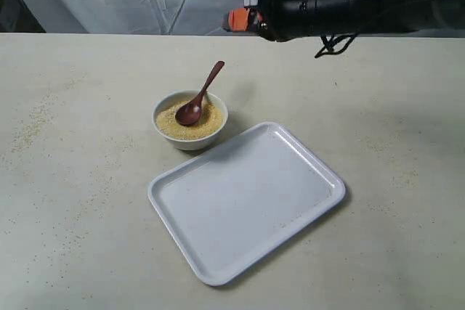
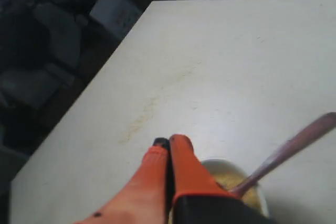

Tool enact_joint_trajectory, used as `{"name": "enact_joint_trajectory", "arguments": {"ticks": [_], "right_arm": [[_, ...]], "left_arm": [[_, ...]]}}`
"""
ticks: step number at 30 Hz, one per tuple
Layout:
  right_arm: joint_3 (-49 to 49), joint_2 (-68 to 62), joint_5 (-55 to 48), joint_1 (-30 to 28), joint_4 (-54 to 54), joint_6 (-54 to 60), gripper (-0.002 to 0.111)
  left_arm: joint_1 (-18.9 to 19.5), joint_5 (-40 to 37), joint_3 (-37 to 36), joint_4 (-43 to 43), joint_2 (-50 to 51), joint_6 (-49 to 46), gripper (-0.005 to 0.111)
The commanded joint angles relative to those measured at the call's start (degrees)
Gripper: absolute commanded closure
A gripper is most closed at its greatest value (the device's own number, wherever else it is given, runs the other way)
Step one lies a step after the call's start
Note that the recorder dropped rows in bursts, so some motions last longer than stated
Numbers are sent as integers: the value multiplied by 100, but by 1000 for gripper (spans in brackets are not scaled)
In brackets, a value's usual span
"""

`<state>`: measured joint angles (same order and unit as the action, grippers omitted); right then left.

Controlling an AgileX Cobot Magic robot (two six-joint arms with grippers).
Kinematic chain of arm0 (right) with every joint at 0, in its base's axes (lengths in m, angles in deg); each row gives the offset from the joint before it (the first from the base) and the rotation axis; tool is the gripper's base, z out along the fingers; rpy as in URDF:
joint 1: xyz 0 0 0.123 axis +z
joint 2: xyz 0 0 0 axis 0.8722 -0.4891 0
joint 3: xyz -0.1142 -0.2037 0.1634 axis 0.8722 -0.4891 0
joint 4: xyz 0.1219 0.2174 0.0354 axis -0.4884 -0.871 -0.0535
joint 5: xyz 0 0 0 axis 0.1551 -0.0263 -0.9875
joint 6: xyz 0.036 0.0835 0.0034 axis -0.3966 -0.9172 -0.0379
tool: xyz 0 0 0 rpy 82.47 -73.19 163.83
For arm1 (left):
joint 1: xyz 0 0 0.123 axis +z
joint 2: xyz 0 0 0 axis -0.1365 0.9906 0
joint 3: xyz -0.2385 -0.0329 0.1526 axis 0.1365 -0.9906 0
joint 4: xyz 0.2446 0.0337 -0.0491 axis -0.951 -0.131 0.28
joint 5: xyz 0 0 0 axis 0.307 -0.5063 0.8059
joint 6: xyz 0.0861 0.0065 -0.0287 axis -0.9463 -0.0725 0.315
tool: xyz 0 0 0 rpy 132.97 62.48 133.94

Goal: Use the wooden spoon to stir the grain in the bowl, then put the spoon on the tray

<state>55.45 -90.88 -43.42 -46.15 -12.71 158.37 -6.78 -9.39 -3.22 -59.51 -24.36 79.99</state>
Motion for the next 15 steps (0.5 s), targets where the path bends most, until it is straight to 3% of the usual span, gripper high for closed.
{"name": "enact_joint_trajectory", "arguments": {"ticks": [1,5,8,11,15], "right_arm": [[-487,196,2378,232,-330,805,109],[-559,489,5222,459,-369,472,109],[-521,654,6248,475,-576,387,109],[-606,771,6322,531,-576,-280,109],[-836,801,5525,956,-67,-1319,109]], "left_arm": [[10,8,-10,-16,-22,2,107],[10,8,-10,-16,-22,2,107],[10,8,-10,-16,-22,2,107],[10,8,-10,-16,-22,2,107],[10,8,-10,-16,-22,2,107]]}}
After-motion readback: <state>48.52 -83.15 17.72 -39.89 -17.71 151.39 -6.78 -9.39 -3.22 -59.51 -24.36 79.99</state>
